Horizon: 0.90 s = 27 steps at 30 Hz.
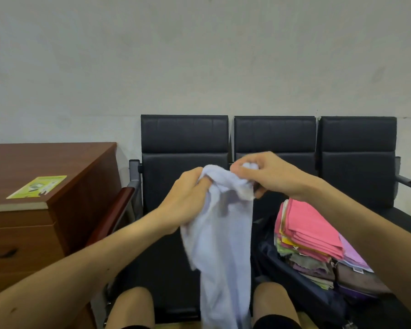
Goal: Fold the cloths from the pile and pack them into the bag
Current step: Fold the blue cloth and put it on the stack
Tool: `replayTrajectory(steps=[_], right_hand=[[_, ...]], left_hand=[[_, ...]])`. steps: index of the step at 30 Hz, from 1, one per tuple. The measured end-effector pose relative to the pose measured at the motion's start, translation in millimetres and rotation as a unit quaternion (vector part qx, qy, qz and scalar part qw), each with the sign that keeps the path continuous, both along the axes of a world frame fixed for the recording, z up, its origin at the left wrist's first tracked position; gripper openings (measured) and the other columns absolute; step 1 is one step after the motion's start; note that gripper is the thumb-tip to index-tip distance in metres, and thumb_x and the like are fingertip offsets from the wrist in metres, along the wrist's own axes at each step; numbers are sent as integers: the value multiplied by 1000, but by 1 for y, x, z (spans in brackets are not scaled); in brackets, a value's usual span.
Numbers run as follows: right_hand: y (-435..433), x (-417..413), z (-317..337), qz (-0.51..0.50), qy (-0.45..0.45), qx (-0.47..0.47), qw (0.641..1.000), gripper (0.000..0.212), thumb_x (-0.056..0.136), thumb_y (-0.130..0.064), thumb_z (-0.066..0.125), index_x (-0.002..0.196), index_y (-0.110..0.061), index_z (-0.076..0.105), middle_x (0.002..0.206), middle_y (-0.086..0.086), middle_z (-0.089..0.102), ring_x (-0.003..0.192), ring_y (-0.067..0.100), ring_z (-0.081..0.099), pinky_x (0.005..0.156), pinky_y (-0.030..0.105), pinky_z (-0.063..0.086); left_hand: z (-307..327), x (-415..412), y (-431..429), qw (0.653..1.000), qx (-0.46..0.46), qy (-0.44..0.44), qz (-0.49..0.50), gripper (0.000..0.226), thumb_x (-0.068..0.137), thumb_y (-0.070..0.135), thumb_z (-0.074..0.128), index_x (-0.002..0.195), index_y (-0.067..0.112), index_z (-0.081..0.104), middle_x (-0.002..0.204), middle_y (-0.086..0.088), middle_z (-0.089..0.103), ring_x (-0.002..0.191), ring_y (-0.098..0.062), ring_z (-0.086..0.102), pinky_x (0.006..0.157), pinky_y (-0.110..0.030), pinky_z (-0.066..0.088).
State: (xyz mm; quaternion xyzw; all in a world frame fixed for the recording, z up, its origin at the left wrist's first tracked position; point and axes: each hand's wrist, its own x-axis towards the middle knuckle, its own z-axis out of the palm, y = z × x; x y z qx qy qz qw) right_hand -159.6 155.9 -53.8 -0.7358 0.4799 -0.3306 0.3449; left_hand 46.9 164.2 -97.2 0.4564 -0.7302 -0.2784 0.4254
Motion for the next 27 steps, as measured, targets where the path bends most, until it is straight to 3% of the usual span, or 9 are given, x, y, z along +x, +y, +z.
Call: replayTrajectory(steps=[2, 4, 7, 8, 10, 13, 18, 22, 27], right_hand=[[11, -6, 3, 86, 94, 59, 990, 35, 90, -42, 65, 107, -12, 70, 100, 4, 76, 87, 22, 73, 67, 33, 56], [18, -6, -1, 128, 210, 94, 965, 38, 87, -39, 72, 103, -4, 69, 93, 8, 76, 82, 24, 74, 67, 33, 55], [19, 4, -21, 12, 435, -53, 899, 61, 73, -69, 70, 79, -10, 59, 65, 1, 62, 58, 19, 58, 57, 28, 42], [18, 10, -28, -28, 445, -114, 888, 65, 73, -75, 64, 74, -11, 55, 65, 1, 56, 56, 16, 50, 56, 29, 37], [17, 16, -34, -62, 304, -149, 939, 69, 79, -71, 59, 70, -3, 54, 72, 15, 55, 58, 16, 44, 57, 31, 35], [12, 20, -28, -41, 6, -99, 994, 58, 94, -48, 58, 67, 3, 52, 69, 19, 45, 62, 18, 41, 59, 31, 34], [10, 21, -14, -59, -295, 60, 952, 38, 103, -36, 48, 85, -10, 70, 74, 0, 70, 67, 7, 64, 69, 26, 49], [10, 25, -4, -106, -160, -23, 981, 47, 101, -49, 46, 81, -9, 59, 73, 8, 57, 65, 15, 54, 68, 29, 45], [16, 13, -1, -35, 80, -207, 974, 67, 56, -71, 77, 87, -17, 50, 72, -7, 58, 63, 11, 53, 59, 26, 41]], left_hand=[[8, 8, -1, 995, 80, 60, 6, 30, 100, 16, 45, 77, 18, 65, 73, 9, 67, 75, -15, 60, 64, -20, 49], [14, 16, -2, 978, 178, 104, -19, 26, 99, 28, 51, 80, 15, 64, 73, 1, 67, 75, -18, 58, 70, -29, 48], [19, 19, -7, 961, 228, 108, -112, 34, 91, 55, 57, 93, 25, 71, 104, -2, 69, 96, -14, 63, 91, -29, 50], [19, 19, -8, 936, 284, 132, -158, 42, 92, 59, 56, 99, 20, 70, 108, -8, 67, 100, -17, 62, 96, -32, 50], [21, 16, -6, 901, 356, 144, -201, 49, 92, 52, 60, 111, 6, 66, 111, -16, 66, 100, -25, 65, 95, -37, 53], [21, 16, -7, 939, 300, 43, -162, 32, 84, 29, 74, 109, 10, 68, 96, -5, 73, 82, -17, 72, 73, -29, 61], [17, 34, -8, 962, 124, -230, -72, 49, 71, 23, 84, 106, 32, 51, 97, 0, 68, 85, -18, 68, 75, -36, 59], [11, 38, -4, 952, 66, -286, -92, 53, 84, 16, 66, 122, 41, 39, 89, -1, 65, 78, -19, 64, 70, -32, 56], [11, 65, -19, 948, 16, -314, -39, 21, 89, 10, 53, 84, 27, 64, 84, 6, 67, 82, -16, 65, 76, -38, 53]])
